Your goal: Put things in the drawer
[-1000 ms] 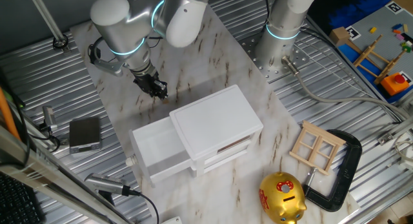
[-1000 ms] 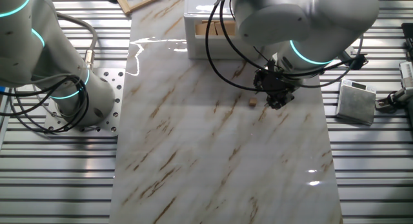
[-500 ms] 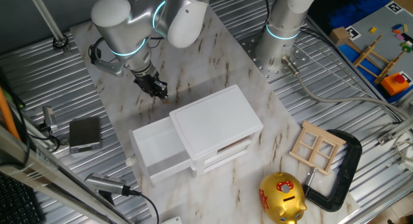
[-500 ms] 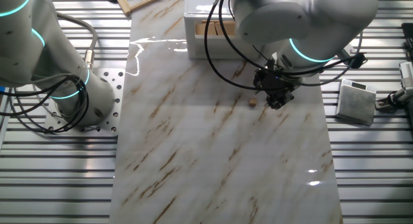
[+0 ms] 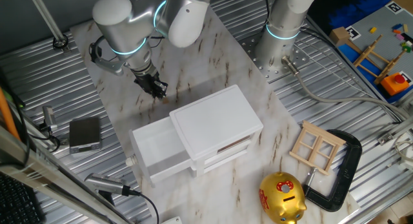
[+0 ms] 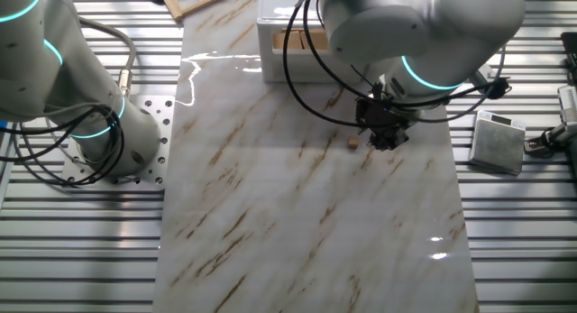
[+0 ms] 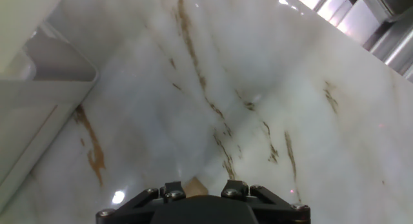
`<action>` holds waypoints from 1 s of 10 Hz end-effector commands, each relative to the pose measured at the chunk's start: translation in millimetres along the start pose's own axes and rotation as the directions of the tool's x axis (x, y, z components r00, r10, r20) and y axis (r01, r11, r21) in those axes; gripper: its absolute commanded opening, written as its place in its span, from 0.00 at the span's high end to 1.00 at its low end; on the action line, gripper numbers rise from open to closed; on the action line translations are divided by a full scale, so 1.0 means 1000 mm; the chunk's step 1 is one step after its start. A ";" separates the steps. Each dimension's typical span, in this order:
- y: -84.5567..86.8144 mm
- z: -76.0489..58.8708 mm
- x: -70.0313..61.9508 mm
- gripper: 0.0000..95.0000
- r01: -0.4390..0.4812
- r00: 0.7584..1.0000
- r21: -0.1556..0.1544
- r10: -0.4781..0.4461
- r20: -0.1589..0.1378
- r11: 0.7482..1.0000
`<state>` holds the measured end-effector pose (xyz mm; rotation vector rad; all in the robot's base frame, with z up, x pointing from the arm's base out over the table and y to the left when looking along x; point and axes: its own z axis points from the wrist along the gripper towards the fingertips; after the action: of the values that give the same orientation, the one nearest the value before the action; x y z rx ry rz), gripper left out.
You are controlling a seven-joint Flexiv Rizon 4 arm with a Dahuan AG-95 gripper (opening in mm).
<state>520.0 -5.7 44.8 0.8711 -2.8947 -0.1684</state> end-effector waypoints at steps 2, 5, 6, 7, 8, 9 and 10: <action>-0.001 0.001 -0.001 0.60 0.025 1.000 0.010 -0.025 0.002 1.000; -0.001 0.001 -0.001 0.60 0.033 0.999 0.009 -0.033 0.003 0.999; -0.001 0.001 -0.001 0.40 0.030 1.000 0.011 -0.030 0.007 0.999; -0.001 0.001 -0.001 0.40 0.018 1.000 0.012 -0.018 0.012 1.000; -0.001 0.001 -0.001 0.40 0.008 1.000 0.014 -0.008 0.015 1.000; 0.000 0.000 0.000 0.40 -0.026 0.999 0.015 0.025 0.020 1.000; 0.001 0.000 0.003 0.40 -0.058 0.998 0.013 0.058 0.033 0.998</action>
<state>516.5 -6.0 45.7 0.8142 -2.9399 -0.1571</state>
